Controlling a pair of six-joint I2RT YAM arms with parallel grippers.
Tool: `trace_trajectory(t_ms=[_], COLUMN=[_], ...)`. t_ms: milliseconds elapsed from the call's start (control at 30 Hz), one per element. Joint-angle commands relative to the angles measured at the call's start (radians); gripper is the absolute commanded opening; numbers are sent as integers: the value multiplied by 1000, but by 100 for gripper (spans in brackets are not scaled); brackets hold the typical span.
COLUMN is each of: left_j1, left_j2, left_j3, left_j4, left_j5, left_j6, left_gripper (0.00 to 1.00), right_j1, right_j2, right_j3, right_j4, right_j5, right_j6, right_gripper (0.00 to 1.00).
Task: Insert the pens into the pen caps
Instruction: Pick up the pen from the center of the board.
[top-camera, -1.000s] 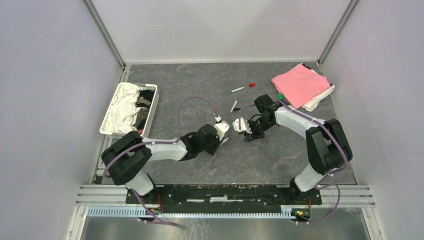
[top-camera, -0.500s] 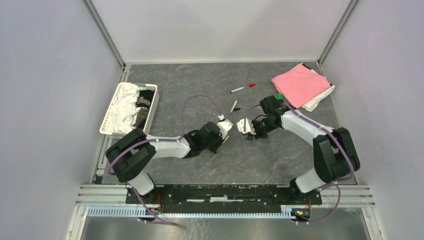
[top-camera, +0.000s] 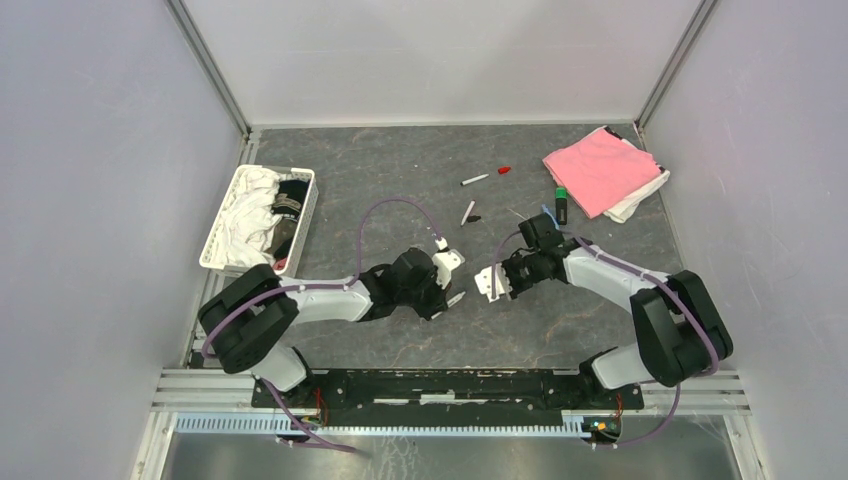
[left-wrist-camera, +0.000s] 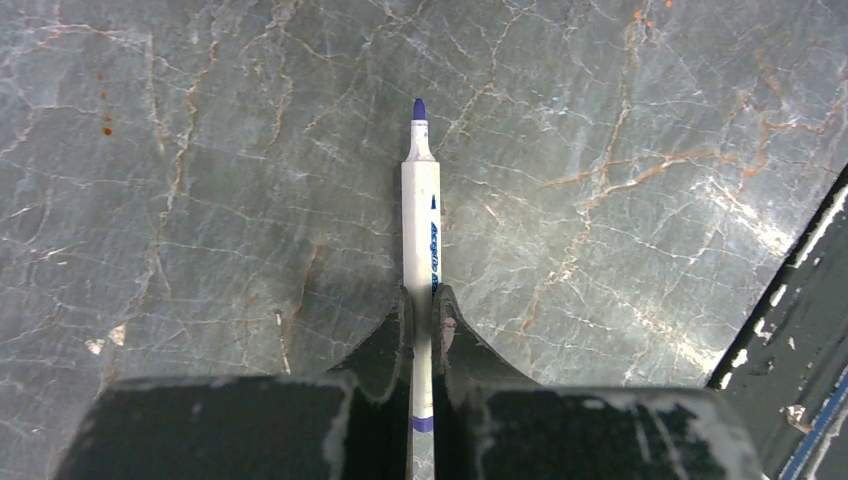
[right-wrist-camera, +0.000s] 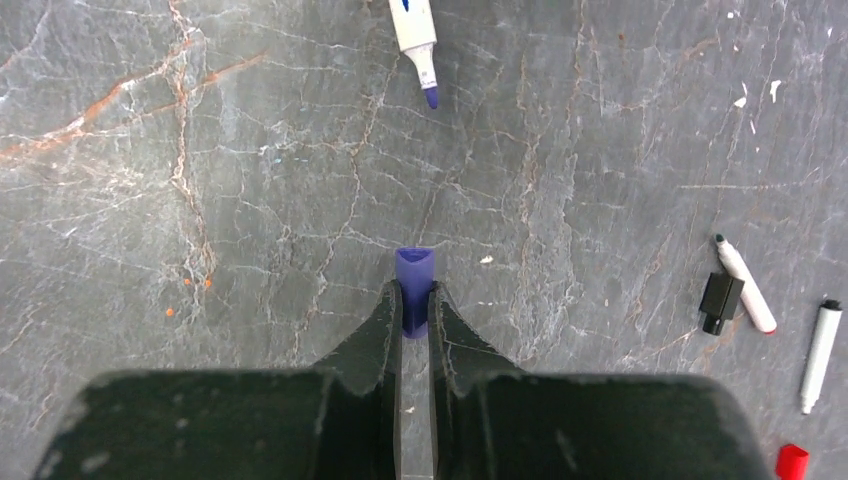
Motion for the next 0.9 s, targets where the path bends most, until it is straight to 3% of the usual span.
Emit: trace_trajectory(t_ms=[0,300,867], left_j1=[-2,6,25], left_j2=[-26,8,45], left_j3=[-5,-9,-24], left_j4=[29,104,140], left_j5=[59,110,102], left_j6=[-56,-137,-167], left_gripper=[2,2,2], right_j1=[36,130,196], right_j2=[-49,-63,-23], right_j3=[-55,-135,-130], right_j4=[138,279,284], right_j5=[45,114,158], right_j6=[-48,-4,18], right_gripper=[0,0,0])
